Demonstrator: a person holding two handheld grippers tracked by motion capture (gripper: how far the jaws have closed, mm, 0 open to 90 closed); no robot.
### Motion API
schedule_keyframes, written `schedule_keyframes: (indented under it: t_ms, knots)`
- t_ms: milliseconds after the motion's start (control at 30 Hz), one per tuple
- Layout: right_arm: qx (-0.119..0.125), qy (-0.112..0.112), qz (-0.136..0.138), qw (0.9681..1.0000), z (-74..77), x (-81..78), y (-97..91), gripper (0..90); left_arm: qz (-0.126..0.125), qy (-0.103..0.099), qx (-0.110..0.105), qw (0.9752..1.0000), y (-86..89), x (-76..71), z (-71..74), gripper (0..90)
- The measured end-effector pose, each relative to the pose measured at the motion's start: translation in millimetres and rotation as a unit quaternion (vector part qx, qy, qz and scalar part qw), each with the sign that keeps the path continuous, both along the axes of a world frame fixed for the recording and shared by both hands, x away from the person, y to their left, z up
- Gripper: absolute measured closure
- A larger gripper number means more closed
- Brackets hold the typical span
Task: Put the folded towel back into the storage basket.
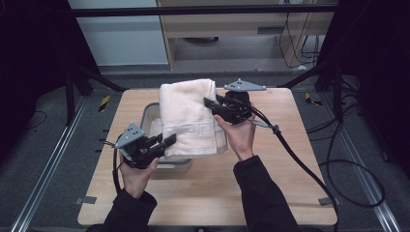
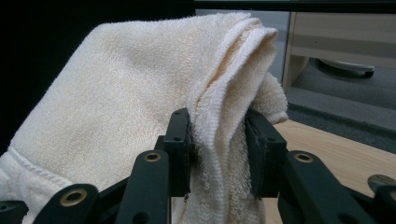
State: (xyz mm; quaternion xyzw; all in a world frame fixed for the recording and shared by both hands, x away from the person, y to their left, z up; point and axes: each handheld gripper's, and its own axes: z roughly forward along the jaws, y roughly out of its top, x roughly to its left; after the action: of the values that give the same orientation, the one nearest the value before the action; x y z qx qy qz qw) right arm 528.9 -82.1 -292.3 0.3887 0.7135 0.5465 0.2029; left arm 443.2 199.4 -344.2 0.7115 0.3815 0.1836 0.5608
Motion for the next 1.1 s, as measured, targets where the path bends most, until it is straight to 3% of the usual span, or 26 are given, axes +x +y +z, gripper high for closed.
schedule_keyframes:
  t_ms: [567, 1100]
  knots:
    - [-0.004, 0.004, 0.011, 0.9999, -1.4, 12.3, 39.8, 65.3, 0.029, 0.006, 0.01, 0.9995, 32.8, 3.3, 0.6, 70.7]
    - [-0.009, 0.019, 0.012, 0.9997, -16.1, 27.7, 68.3, 65.4, 0.064, 0.026, 0.018, 0.9974, 55.6, 16.3, -11.0, 70.7]
